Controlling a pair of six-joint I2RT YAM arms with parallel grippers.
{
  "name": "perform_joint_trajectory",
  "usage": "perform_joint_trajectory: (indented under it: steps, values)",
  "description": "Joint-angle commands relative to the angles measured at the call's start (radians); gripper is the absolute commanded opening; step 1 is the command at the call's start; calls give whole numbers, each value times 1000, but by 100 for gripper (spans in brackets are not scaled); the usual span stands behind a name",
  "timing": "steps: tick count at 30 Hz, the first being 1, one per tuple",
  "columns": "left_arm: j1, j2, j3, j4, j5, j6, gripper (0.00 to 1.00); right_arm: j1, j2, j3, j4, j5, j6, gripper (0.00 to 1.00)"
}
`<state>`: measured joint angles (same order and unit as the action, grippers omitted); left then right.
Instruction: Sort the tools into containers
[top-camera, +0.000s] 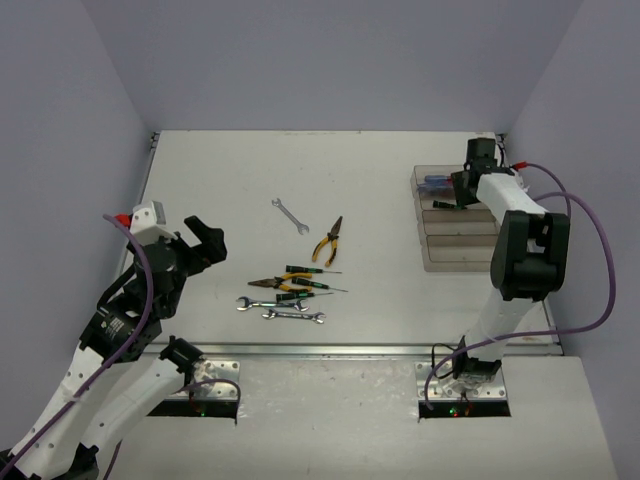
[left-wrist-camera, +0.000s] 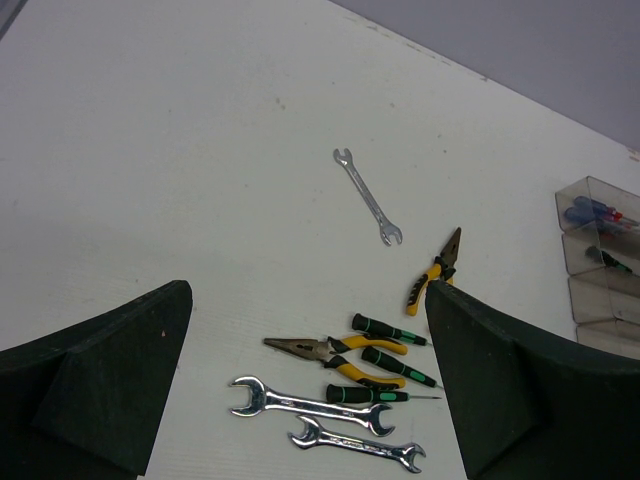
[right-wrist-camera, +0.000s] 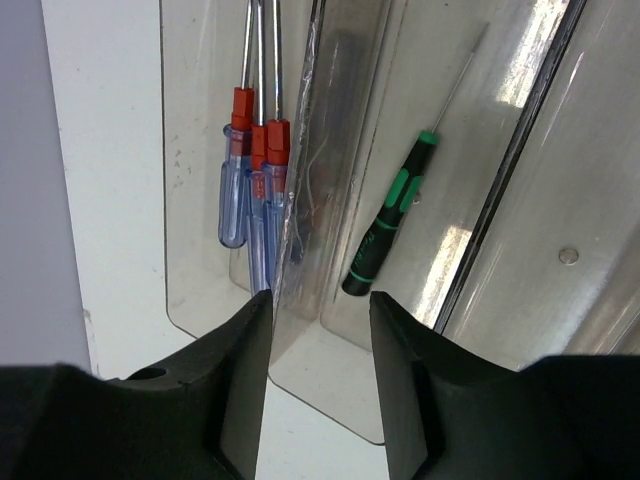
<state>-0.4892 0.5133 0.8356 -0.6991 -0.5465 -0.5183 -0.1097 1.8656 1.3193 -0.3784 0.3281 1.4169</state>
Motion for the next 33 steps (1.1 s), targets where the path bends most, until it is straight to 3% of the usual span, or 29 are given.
perform_joint_trajectory:
  steps: [1, 4, 6, 9, 13, 16, 19, 22, 23, 26, 33]
  values:
    - [12, 4, 0, 43, 4, 20, 100, 2, -43, -6, 19, -1, -13, 51]
    - [12, 5, 0, 42, 2, 19, 100, 28, -77, -30, 123, -89, -187, 61]
    - [12, 5, 1, 41, 0, 18, 100, 70, -128, -81, 302, -183, -411, 66]
    - [12, 4, 2, 38, -9, 15, 100, 167, -231, -173, 498, -474, -799, 70]
    - [14, -7, 4, 31, -24, 8, 100, 382, -270, -133, 360, -613, -1143, 97]
    - [15, -14, 5, 27, -35, 2, 100, 508, -215, -20, 107, -605, -1257, 98]
    - [15, -18, 5, 26, -36, -2, 100, 673, -151, 16, -38, -516, -1378, 94]
    - [15, -15, 5, 26, -33, 0, 100, 800, -71, 39, -115, -376, -1471, 74]
    - [15, -13, 5, 26, -35, 0, 100, 817, -55, 57, -125, -378, -1484, 64]
    - [17, -10, 6, 24, -33, -2, 100, 875, -6, 89, -125, -405, -1535, 52]
    - [16, -22, 4, 25, -33, -1, 100, 920, 102, 132, -142, -369, -1539, 39]
